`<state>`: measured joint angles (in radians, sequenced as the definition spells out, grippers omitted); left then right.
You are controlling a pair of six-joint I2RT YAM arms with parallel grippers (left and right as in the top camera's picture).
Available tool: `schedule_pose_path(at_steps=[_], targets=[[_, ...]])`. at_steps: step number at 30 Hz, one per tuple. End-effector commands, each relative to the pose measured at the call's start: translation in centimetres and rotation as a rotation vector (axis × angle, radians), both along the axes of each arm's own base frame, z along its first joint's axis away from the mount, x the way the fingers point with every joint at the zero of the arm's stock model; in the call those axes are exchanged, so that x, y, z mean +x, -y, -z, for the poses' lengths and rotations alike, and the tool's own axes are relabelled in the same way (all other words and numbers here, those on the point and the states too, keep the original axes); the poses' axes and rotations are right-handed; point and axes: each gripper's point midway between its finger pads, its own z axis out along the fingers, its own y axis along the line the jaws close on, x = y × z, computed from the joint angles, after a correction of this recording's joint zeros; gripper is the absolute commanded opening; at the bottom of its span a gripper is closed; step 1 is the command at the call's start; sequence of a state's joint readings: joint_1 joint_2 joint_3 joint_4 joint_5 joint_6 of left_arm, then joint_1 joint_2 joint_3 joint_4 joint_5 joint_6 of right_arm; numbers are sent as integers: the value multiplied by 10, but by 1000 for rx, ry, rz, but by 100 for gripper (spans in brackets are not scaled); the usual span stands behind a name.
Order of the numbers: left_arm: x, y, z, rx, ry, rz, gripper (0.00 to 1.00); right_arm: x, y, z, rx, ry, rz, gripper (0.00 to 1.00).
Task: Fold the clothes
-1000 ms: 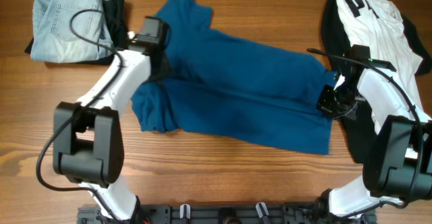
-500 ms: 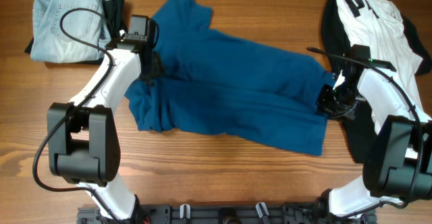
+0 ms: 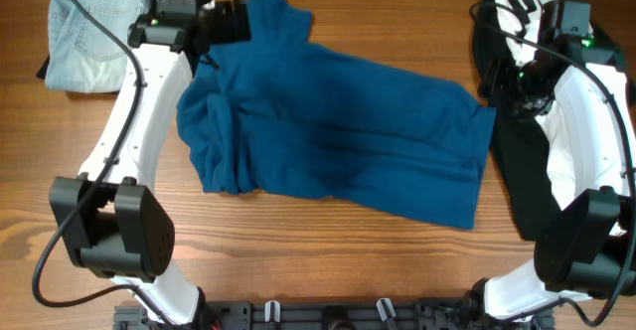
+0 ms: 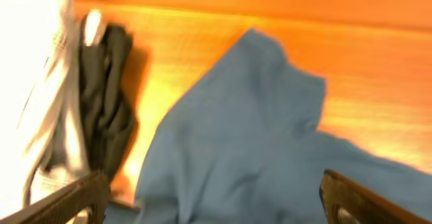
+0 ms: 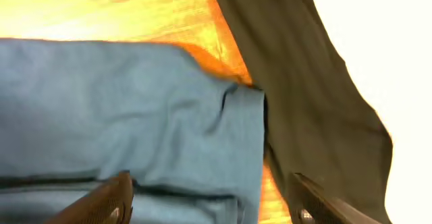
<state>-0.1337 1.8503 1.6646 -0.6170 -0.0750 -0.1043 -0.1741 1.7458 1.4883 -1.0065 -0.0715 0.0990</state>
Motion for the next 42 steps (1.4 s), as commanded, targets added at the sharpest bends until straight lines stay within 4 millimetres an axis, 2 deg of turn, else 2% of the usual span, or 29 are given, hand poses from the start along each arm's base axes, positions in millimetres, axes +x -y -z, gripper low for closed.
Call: schedule_pose_path(at_steps=[1,2,5,7,11,16,22,27,30,34,36,37,38,40,42], targets=[[31,13,8,-66,47,135,97,10,-5,-10,-8,52,-74,73],[52,15,19,-61,48,155,97,14,-9,-10,-13,63,-95,73],[88,23,31,-66,72,174,96,16,-13,-10,-14,70,-106,73],[112,36,45,-70,84,218,95,16,-16,-10,-13,68,-112,73],[141,55,80,-42,98,256,94,17,-20,-10,-9,70,-121,73],[156,69,110,-73,136,299,94,17,-20,-10,-9,70,-121,73],[160,70,154,-75,101,301,93,18,-23,-11,4,76,-126,73],[166,71,177,-86,110,290,95,17,-23,-11,5,75,-125,73],[169,70,182,-83,127,288,94,17,-23,-11,6,72,-125,74],[171,64,201,-55,114,258,93,17,-26,-11,21,76,-130,74],[170,63,210,-55,104,257,79,18,-27,-11,25,79,-132,74],[170,63,210,-55,105,257,68,18,-27,-11,25,79,-132,74],[171,64,208,-55,112,258,48,18,-27,-11,25,79,-132,74],[176,64,200,-56,145,258,30,18,-27,-11,25,81,-132,74],[180,65,191,-56,173,259,17,19,-27,-12,25,82,-132,74]])
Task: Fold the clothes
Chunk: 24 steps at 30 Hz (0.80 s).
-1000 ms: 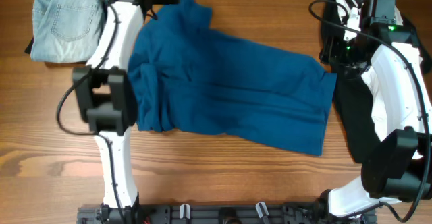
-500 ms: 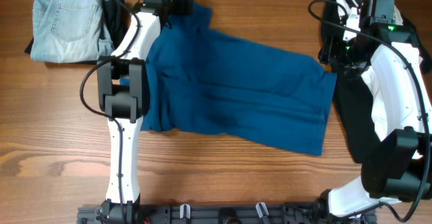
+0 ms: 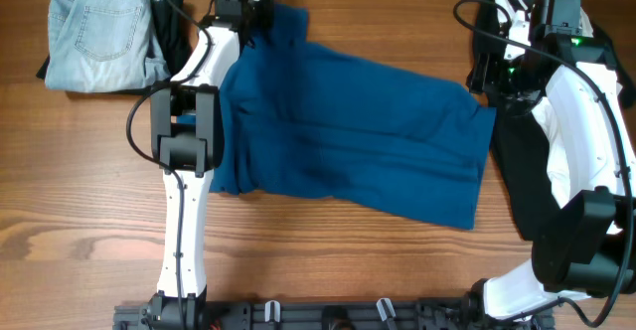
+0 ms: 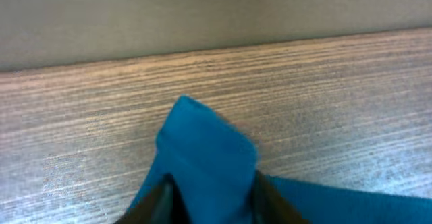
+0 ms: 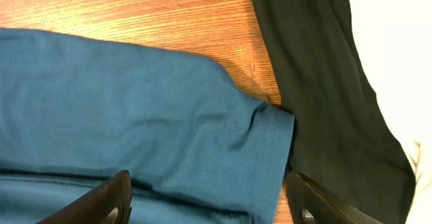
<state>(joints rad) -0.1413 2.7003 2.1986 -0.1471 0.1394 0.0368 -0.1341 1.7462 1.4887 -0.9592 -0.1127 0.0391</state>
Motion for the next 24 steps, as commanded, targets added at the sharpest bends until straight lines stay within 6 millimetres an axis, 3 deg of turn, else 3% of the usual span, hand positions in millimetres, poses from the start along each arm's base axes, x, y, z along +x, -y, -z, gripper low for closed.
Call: schedule_pose_path(at_steps=[1,4,6,11,15,19,24], targets=[[7,-1,-4,-3,27,-5,14,5,-5,-7,14,27,-22,74],[9,-6,-23,-8,42,-50,9,6,-5,-8,14,32,-22,74],[11,-22,-45,25,59,-138,5,10,-7,-9,18,50,-29,73],[-8,-60,-133,137,88,-303,4,22,-8,-12,3,100,-85,72],[-29,-66,-176,151,74,-312,7,25,-8,6,7,65,-93,71],[-41,-69,-193,164,60,-314,7,26,-9,46,20,-30,-104,69],[-52,-74,-183,195,0,-324,6,36,-9,83,25,-69,-114,68]])
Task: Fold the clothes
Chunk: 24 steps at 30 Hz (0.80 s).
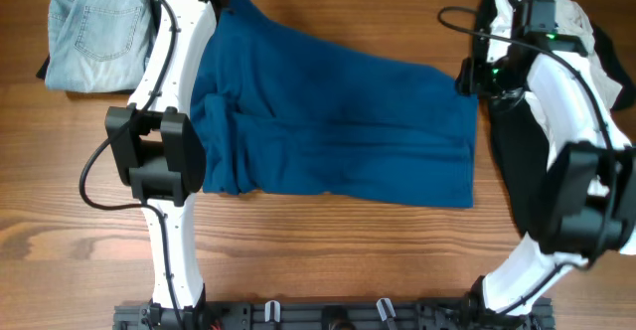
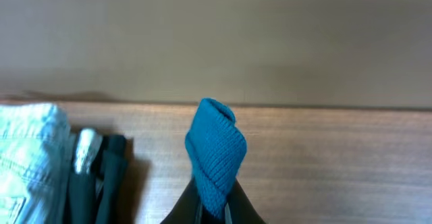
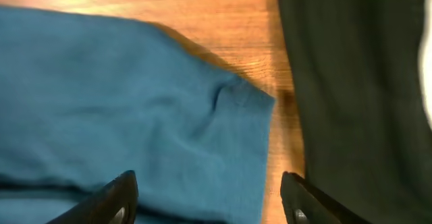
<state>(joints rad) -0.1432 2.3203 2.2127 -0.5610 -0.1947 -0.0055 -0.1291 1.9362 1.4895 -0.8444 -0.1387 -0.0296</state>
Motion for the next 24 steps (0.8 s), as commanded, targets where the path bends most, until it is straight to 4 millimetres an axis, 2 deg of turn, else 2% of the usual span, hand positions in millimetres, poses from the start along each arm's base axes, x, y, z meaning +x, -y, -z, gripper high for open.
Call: schedule_pose_path(at_steps=[1,9,12,16,18,20,21,24], targets=[[-6,-11,-4,25,-20,-37,6,15,-7,24,11,2,-43,68],[-14,-12,6,34,-72,-36,5,48,-10,64,-60,66,-116,63],[-16,-12,8,35,-83,-36,5,46,-5,86,-87,30,-122,60],[-17,-13,8,36,-86,-36,6,37,10,101,-155,-30,-60,55],[-17,-13,9,37,-88,-37,6,34,13,102,-173,-39,-55,45],[-18,-14,10,41,-93,-40,6,34,12,102,-172,-41,-56,25],[-18,-14,10,44,-95,-43,6,34,12,102,-171,-39,-55,19],[-20,-20,10,67,-97,-69,4,39,13,99,-173,-22,-53,8]])
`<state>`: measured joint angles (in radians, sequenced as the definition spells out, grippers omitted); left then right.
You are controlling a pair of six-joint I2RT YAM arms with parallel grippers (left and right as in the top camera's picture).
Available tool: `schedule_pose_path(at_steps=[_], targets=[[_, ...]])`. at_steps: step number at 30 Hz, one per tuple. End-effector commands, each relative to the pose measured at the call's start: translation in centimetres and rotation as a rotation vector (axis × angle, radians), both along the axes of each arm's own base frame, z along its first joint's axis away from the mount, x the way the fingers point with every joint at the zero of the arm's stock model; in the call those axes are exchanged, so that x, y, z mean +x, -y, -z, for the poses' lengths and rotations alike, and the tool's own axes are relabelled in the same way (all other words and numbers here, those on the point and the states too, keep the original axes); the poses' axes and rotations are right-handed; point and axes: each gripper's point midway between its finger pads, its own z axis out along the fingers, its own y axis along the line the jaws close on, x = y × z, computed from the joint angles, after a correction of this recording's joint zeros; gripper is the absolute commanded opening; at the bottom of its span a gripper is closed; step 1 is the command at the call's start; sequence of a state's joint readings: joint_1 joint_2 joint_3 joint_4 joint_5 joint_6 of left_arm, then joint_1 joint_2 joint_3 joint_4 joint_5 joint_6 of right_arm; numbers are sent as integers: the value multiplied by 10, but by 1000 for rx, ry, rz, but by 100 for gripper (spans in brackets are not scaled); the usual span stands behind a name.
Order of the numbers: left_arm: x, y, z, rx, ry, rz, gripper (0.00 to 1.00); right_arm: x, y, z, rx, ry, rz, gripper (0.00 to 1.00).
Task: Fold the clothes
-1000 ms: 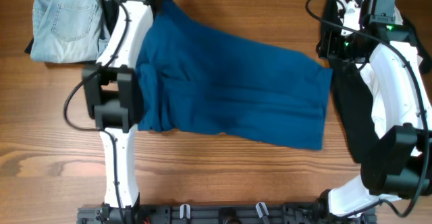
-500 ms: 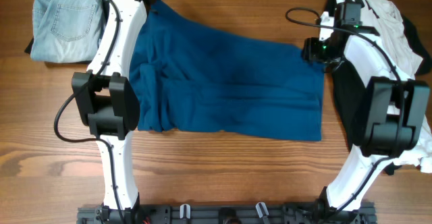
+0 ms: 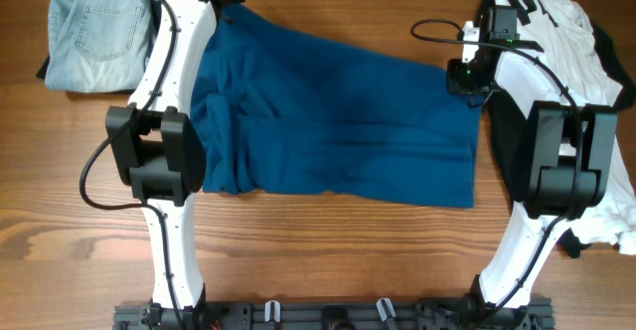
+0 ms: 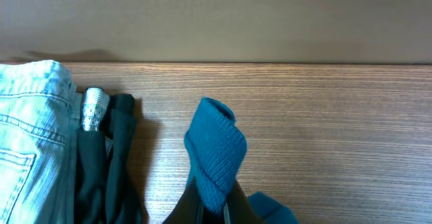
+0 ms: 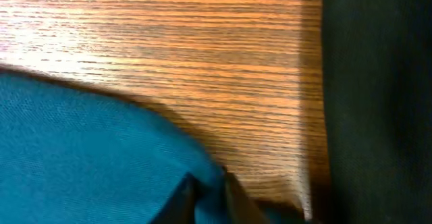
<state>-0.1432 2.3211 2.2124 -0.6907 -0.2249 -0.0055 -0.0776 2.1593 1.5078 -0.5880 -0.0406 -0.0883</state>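
Observation:
A blue knit garment (image 3: 338, 121) lies spread across the middle of the wooden table, rumpled along its left side. At the far left corner my left gripper is shut on the garment's ribbed cuff (image 4: 216, 150), which stands up from the pinch between the jaws of the left gripper (image 4: 214, 200). My right gripper (image 3: 463, 78) sits at the garment's far right corner. In the right wrist view the right gripper (image 5: 209, 193) is shut on the blue cloth's edge (image 5: 88, 156), low against the table.
Folded light jeans (image 3: 94, 27) lie at the far left with a dark cloth (image 4: 108, 163) beside them, close to the left gripper. A black garment (image 3: 512, 151) and a white one (image 3: 566, 22) lie along the right edge, the black one right beside the right gripper.
My right gripper was open over the garment's far right corner; now it is low at that corner and shut on the cloth. My left gripper still holds the cuff in about the same place.
Both grippers were open, the left over the garment's far left part, the right near its right corner. Then the left stood around the cuff at the far edge. Then it held the cuff, with the garment drawn straighter. Now both are shut on far corners.

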Motion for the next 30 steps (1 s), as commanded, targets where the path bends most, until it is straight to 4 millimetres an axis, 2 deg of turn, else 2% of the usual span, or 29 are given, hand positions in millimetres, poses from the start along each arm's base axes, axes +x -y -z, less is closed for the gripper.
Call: schedule_pose_path(at_steps=[1,5,8,9,12,14,16,20,22,24,26,27,30], targets=[[1,-14,-14,40,31,-53,4,-7,15,23,-57,-55,36,6],[1,-24,-18,71,42,-88,4,15,17,-2,-61,14,42,4],[-2,-36,-26,80,49,-115,4,32,17,-33,-58,53,41,4],[-6,-42,-33,81,46,-124,4,36,14,-51,-38,67,33,4],[-30,-46,-46,89,-10,-123,4,31,5,-87,11,53,30,4],[-51,-39,-49,83,-76,-99,4,17,3,-98,26,8,48,4],[-74,-35,-47,72,-151,-104,4,-4,1,-102,34,-62,59,4],[-117,-20,-25,10,-345,-79,4,-29,-1,-103,42,-155,68,4],[-139,-16,-14,-16,-448,-81,4,-39,-7,-101,70,-195,63,4],[-164,-21,-7,-29,-543,-146,4,-43,-9,-98,85,-212,79,4],[-179,-24,-2,-30,-606,-182,4,-47,-9,-93,93,-229,111,4],[-185,-25,7,-24,-637,-186,4,-53,-13,-87,113,-256,111,4],[-190,-25,26,-15,-675,-188,4,-69,-14,-74,122,-319,157,4]])
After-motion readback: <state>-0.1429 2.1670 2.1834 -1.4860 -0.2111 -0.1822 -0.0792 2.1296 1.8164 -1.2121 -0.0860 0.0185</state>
